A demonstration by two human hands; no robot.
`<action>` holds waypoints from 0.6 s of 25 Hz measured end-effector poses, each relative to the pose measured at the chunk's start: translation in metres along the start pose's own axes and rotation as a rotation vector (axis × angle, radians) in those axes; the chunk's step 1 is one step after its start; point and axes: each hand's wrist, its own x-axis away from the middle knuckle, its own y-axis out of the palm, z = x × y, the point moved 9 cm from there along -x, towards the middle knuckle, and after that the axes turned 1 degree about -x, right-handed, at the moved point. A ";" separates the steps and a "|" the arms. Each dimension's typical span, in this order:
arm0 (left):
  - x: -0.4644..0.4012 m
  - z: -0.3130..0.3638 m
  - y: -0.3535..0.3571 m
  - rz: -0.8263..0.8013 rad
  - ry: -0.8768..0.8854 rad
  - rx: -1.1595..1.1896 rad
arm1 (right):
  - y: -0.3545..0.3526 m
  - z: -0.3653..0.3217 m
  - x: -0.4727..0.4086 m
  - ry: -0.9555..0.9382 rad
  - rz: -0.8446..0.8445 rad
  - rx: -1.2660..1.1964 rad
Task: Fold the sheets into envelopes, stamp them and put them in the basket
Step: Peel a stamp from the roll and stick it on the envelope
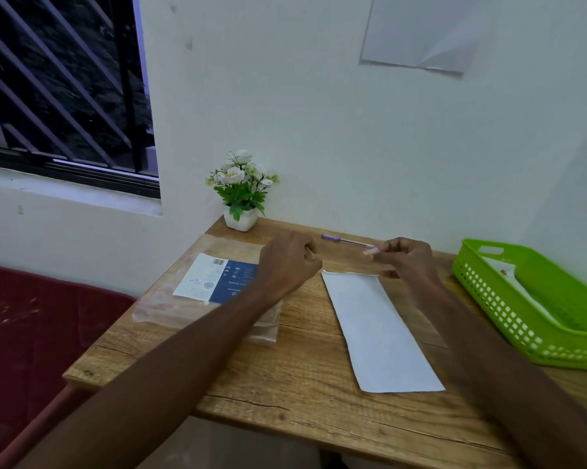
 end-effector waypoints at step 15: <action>-0.013 0.072 0.112 -0.362 0.213 -0.131 | -0.019 0.028 -0.012 0.007 -0.204 0.345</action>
